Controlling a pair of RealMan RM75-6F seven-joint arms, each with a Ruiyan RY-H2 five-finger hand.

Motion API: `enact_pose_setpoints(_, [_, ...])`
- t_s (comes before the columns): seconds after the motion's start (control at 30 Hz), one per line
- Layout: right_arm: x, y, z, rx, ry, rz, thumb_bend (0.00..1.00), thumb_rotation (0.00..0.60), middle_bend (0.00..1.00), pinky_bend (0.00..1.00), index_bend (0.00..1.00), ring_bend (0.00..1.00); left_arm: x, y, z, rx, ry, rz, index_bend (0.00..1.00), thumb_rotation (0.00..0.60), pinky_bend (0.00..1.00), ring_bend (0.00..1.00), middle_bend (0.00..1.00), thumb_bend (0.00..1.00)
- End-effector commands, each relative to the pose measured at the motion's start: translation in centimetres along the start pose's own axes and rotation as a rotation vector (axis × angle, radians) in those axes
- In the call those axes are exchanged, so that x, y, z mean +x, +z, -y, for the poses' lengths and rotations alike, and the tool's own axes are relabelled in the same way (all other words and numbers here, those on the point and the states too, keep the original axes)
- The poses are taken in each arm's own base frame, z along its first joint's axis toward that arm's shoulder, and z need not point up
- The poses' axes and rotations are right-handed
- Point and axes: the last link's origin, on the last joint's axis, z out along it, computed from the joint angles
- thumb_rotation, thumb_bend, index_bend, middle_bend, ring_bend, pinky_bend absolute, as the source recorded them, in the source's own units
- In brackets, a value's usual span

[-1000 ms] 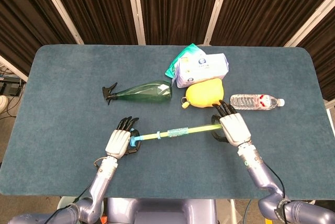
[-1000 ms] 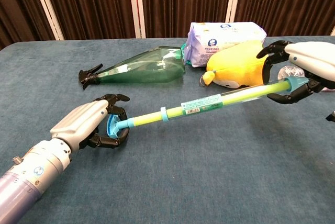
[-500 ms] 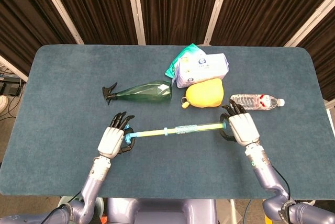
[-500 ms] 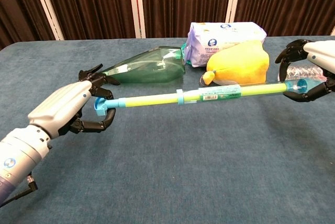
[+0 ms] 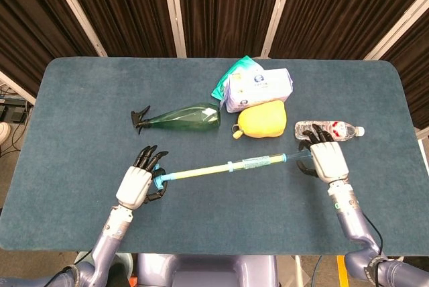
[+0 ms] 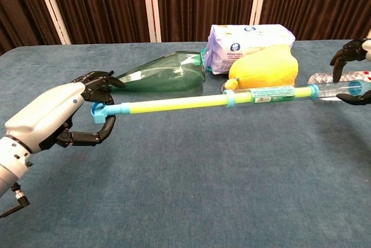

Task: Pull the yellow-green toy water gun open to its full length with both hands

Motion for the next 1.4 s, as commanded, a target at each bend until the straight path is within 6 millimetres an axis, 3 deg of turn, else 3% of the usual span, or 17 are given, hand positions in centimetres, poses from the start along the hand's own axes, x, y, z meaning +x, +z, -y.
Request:
enact_pose_setpoints(0.03, [0.1, 0.0, -0.8, -0.021, -0.005, -0.002, 0.51, 0.6, 0.26, 0.21, 0.88, 0.1, 0.5, -0.6, 0.1, -0.008, 0.006, -0.003, 0.67, 0.6, 0.06, 0.0, 0.15, 0.77])
enact_pose_setpoints(0.6, [0.7, 0.3, -4.0, -0.105, -0.043, -0.02, 0.51, 0.6, 0.26, 0.21, 0.88, 0.11, 2.7, -3.4, 2.4, -0.011, 0.041, -0.016, 0.67, 0.6, 0.06, 0.0, 0.15, 0.77])
enact_pose_setpoints(1.03, [0.7, 0.8, -5.1, -0.136, -0.058, -0.023, 0.51, 0.6, 0.26, 0.22, 0.88, 0.11, 3.6, -4.1, 2.4, -0.03, 0.037, -0.02, 0.66, 0.6, 0.06, 0.0, 0.15, 0.76])
enact_pose_setpoints(1.13, [0.6, 0.8, -5.1, -0.136, -0.055, -0.022, 0.51, 0.6, 0.26, 0.22, 0.88, 0.11, 3.5, -3.8, 2.4, -0.03, 0.043, -0.022, 0.46, 0.6, 0.06, 0.0, 0.14, 0.58])
enact_pose_setpoints(1.2, [0.5, 0.7, -5.0, -0.131, -0.051, -0.019, 0.51, 0.6, 0.26, 0.22, 0.88, 0.11, 3.2, -3.4, 2.6, -0.022, 0.049, -0.017, 0.24, 0.6, 0.06, 0.0, 0.12, 0.42])
enact_pose_setpoints(1.27, [0.4, 0.6, -4.8, -0.121, -0.052, -0.017, 0.51, 0.6, 0.26, 0.22, 0.88, 0.11, 3.0, -2.9, 2.6, -0.012, 0.044, -0.013, 0.09, 0.6, 0.06, 0.0, 0.11, 0.32])
enact_pose_setpoints(1.4, [0.4, 0.4, -4.5, -0.108, -0.054, -0.019, 0.51, 0.6, 0.26, 0.22, 0.88, 0.11, 2.7, -2.4, 2.3, -0.01, 0.04, -0.017, 0.0, 0.6, 0.06, 0.0, 0.1, 0.23])
